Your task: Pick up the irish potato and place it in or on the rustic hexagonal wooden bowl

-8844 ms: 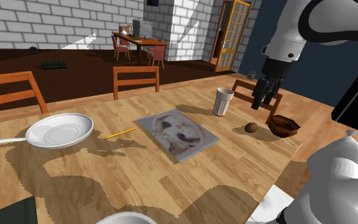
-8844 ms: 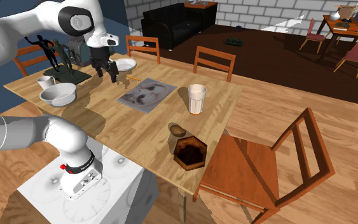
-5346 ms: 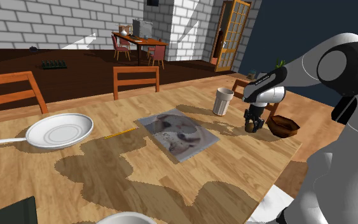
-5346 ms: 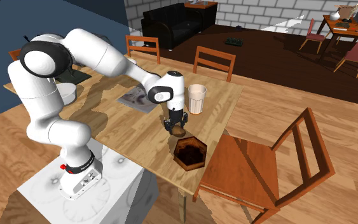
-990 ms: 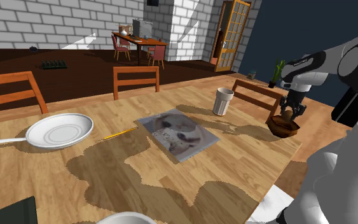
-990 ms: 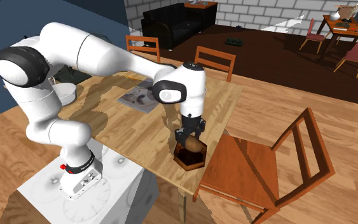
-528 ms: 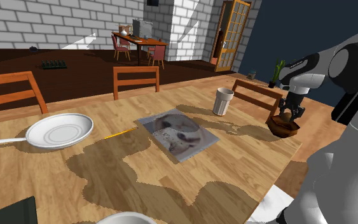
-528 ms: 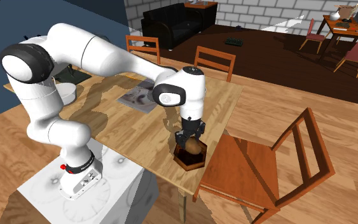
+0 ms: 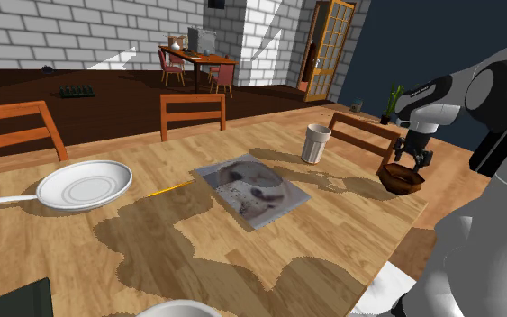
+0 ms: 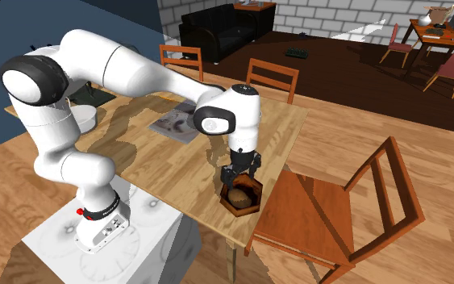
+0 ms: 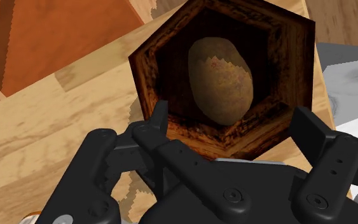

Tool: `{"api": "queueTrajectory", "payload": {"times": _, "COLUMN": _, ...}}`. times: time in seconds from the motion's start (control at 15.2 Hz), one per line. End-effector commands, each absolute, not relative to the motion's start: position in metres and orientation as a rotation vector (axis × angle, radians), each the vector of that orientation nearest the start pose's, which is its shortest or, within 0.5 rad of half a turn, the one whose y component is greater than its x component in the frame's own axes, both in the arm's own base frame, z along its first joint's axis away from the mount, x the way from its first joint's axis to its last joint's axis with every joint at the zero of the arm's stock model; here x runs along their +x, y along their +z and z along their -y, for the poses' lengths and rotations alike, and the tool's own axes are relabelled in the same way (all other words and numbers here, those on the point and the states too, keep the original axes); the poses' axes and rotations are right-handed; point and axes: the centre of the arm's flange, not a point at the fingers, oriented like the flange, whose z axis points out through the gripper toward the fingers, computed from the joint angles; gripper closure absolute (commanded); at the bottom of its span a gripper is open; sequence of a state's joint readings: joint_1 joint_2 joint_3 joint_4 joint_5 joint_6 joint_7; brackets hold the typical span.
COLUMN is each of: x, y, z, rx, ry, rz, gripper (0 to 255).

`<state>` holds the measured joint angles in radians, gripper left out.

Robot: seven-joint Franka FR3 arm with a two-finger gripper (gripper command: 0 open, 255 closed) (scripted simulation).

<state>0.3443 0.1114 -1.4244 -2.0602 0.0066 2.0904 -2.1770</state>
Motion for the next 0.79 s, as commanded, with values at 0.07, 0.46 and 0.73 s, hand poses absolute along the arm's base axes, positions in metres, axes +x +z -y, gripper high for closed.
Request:
{"api": "queueTrajectory", "payload": {"times": 0.07, "x": 0.273, "y": 0.454, "z": 0.481, "rx": -2.685, "ry": 0.165, "rz": 1.638, "gripper": 0}}
{"api": "queueTrajectory", "payload": {"times": 0.46, "x": 0.275, "y": 0.477, "z": 0.479, "rx": -2.685, "ry": 0.165, "rz": 1.638, "gripper": 0}}
{"api": "queueTrajectory", "payload": {"times": 0.73, "x": 0.275, "y": 0.477, "z": 0.479, "rx": -2.685, "ry": 0.165, "rz": 1.638, "gripper": 0}}
